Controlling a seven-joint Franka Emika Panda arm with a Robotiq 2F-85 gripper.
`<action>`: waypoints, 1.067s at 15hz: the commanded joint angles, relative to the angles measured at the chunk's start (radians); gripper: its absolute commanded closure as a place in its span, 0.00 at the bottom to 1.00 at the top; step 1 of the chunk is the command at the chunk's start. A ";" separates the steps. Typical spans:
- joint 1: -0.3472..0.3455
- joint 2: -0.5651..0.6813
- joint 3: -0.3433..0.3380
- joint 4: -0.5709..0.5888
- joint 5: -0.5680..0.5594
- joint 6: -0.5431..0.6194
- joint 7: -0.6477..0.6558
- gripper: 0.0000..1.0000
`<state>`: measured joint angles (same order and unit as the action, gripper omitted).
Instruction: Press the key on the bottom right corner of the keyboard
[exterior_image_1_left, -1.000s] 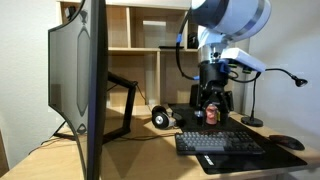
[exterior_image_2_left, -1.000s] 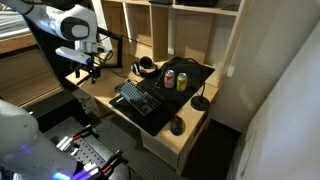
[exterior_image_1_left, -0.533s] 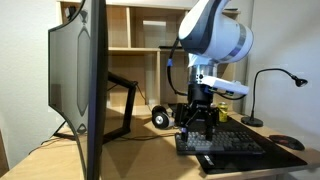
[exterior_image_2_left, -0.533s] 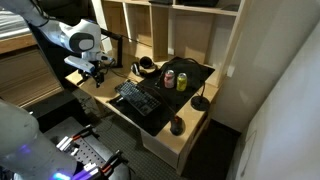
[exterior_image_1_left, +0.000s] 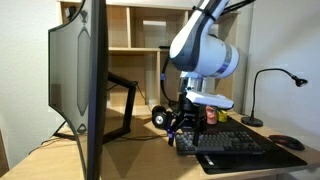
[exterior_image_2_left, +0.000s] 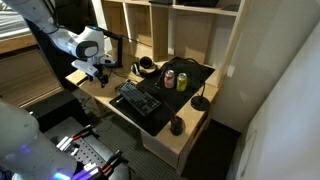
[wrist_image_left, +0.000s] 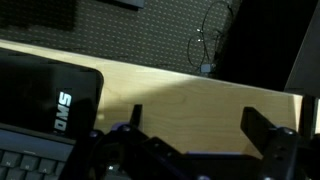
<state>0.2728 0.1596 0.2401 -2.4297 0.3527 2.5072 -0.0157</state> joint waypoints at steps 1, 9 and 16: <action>-0.017 0.029 0.019 0.015 -0.006 0.041 0.024 0.00; -0.016 0.151 0.010 0.083 -0.034 0.122 0.102 0.00; -0.025 0.227 0.017 0.130 -0.033 0.261 0.135 0.00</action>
<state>0.2652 0.3872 0.2415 -2.2990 0.3365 2.7694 0.1070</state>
